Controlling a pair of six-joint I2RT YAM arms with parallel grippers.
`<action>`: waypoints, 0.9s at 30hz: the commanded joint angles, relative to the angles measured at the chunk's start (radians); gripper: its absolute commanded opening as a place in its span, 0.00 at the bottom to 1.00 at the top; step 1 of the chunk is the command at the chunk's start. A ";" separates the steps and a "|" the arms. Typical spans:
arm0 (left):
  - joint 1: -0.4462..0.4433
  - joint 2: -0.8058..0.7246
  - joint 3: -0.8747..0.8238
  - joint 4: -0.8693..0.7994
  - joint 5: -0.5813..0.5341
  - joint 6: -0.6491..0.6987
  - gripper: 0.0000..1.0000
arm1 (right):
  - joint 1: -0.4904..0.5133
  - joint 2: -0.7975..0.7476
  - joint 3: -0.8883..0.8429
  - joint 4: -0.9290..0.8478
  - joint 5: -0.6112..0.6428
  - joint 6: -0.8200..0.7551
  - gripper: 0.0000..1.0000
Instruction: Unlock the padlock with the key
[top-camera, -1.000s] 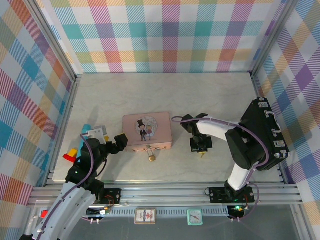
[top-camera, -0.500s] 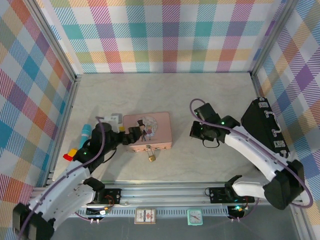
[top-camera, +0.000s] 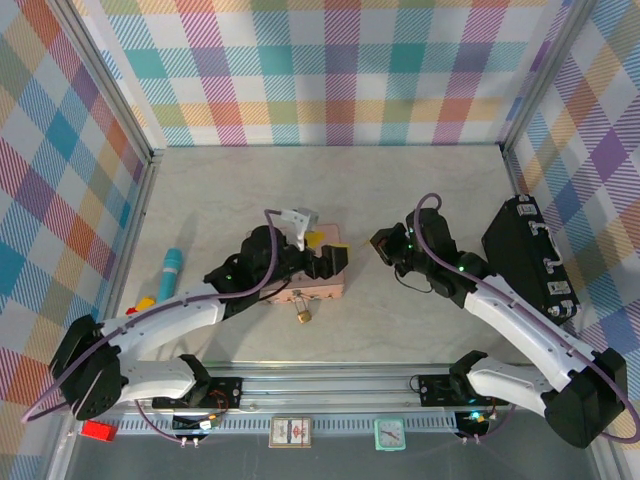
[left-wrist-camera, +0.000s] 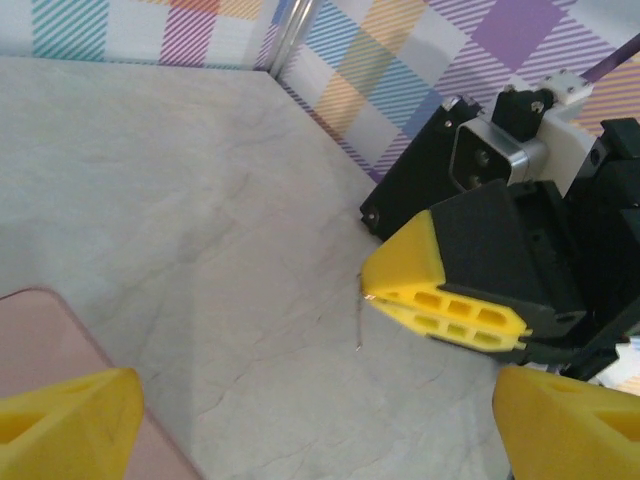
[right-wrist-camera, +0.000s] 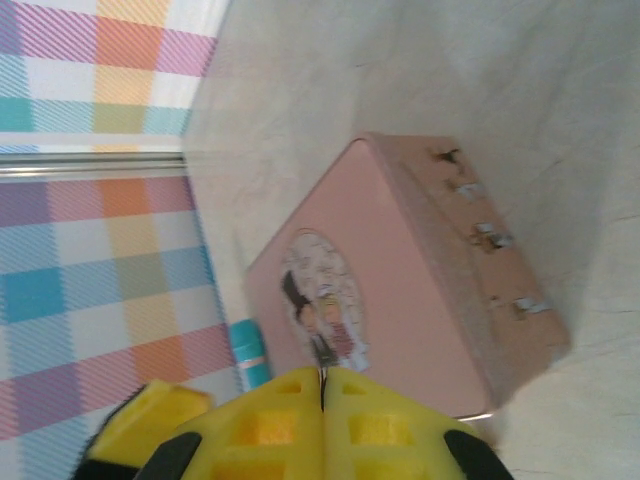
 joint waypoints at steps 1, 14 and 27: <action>-0.020 0.053 0.045 0.139 -0.027 -0.044 0.87 | 0.006 -0.003 -0.026 0.125 -0.070 0.099 0.00; -0.025 0.198 0.116 0.191 0.023 -0.129 0.48 | 0.005 -0.062 -0.061 0.150 -0.042 0.127 0.00; -0.030 0.224 0.114 0.210 0.052 -0.143 0.24 | 0.006 -0.092 -0.085 0.135 0.007 0.136 0.00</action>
